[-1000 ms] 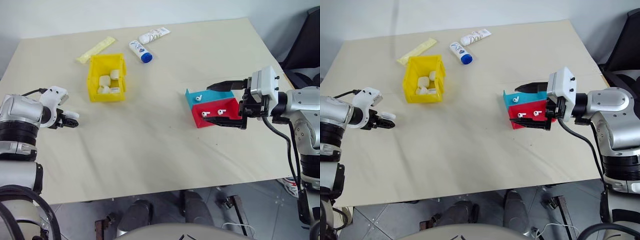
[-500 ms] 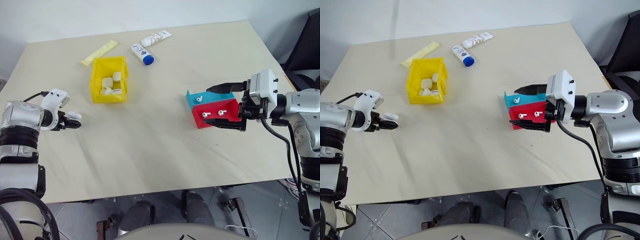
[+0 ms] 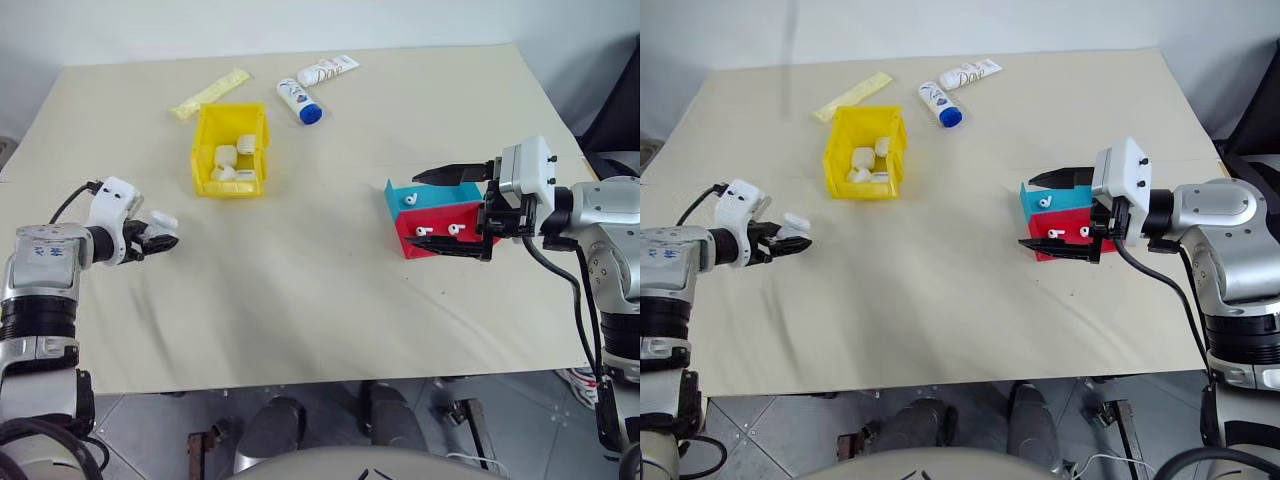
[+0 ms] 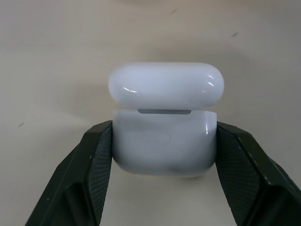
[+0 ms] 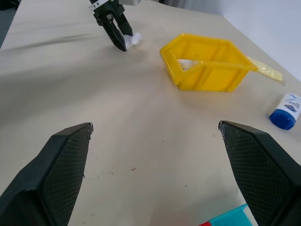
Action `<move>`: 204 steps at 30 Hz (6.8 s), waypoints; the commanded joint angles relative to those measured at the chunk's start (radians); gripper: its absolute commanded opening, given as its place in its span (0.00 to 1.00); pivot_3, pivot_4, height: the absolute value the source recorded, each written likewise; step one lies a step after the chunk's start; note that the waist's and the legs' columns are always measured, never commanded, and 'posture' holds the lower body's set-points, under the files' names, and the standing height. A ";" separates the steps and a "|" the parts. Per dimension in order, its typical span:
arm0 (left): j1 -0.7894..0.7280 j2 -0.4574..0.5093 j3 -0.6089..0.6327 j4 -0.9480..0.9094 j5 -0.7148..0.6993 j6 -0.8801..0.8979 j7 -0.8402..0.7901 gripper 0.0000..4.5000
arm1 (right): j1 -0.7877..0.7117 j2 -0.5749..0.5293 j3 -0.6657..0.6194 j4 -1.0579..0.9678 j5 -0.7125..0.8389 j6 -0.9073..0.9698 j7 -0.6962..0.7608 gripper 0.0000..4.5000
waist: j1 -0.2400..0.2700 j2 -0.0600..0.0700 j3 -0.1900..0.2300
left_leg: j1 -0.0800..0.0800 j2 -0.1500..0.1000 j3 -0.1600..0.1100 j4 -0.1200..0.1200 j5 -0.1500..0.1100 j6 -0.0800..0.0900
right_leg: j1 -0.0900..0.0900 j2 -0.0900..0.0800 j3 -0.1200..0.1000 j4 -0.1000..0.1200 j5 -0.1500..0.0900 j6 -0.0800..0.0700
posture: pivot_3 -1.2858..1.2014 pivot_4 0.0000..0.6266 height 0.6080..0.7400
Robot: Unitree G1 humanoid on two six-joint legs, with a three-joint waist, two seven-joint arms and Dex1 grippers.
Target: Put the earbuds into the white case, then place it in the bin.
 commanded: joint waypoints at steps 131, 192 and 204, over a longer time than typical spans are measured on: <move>-0.002 -0.672 -0.089 -0.012 -0.388 -0.971 -0.470 0.63 | -0.028 -0.319 0.159 0.180 -0.301 0.055 -0.035 0.80 | 0.012 -0.008 0.013 | -0.008 0.001 0.000 0.004 0.001 0.002 | 0.001 0.000 -0.005 -0.019 0.008 0.003 | 0.52 0.24 1.00; 0.115 -0.628 -0.106 -0.214 -0.434 -0.858 -0.409 0.63 | -0.485 0.007 0.395 0.926 -0.730 -0.432 0.101 0.49 | -0.012 -0.007 0.013 | -0.009 0.001 0.000 0.004 0.001 0.001 | -0.001 0.001 -0.004 -0.015 0.008 0.002 | 0.52 0.24 1.00; 0.146 -0.615 -0.114 -0.257 -0.434 -0.852 -0.381 0.63 | -0.519 0.030 0.406 1.008 -0.780 -0.500 0.105 0.49 | -0.012 -0.006 0.012 | -0.009 0.001 0.000 0.003 0.001 0.001 | -0.001 0.001 -0.004 -0.015 0.008 0.002 | 0.52 0.24 1.00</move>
